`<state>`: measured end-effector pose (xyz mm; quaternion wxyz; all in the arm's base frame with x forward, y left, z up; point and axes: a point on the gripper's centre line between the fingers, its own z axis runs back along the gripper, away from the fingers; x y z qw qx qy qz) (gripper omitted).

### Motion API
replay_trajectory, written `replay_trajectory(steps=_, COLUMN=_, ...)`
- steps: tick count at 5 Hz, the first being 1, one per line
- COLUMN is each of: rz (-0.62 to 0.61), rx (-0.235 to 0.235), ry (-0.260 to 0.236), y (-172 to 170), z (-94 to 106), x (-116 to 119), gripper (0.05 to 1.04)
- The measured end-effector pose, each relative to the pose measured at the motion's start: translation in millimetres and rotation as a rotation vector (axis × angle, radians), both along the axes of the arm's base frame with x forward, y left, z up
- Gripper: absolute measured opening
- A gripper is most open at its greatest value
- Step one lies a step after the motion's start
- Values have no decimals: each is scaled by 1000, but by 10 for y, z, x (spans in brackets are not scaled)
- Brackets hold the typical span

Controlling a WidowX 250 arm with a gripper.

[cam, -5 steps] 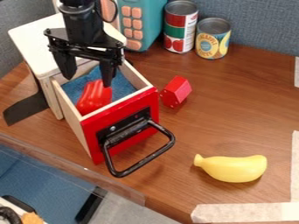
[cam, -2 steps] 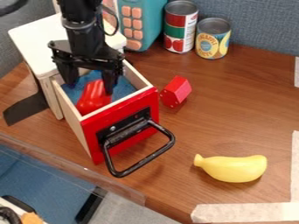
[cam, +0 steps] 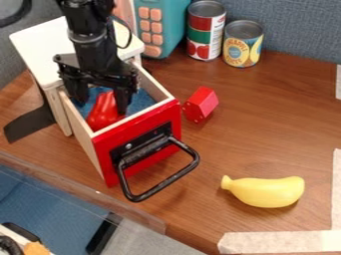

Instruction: Take the red object out of the drawer

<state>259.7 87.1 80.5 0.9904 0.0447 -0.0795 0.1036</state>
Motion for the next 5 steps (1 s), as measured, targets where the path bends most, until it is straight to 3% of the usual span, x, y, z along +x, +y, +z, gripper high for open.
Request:
replay_trajectory(steps=2, rz=11, rx=5, ry=26, y=24, z=-157, x=4, gripper=1000)
replay_trajectory(steps=3, rz=21, rx=3, ry=35, y=26, z=-213, x=10, gripper=949)
replay_trajectory(steps=4, rz=39, rx=-22, ry=34, y=25, z=-191, x=-9, gripper=803)
replay_trajectory(steps=5, rz=47, rx=33, ry=-37, y=20, z=72, x=-9, gripper=802)
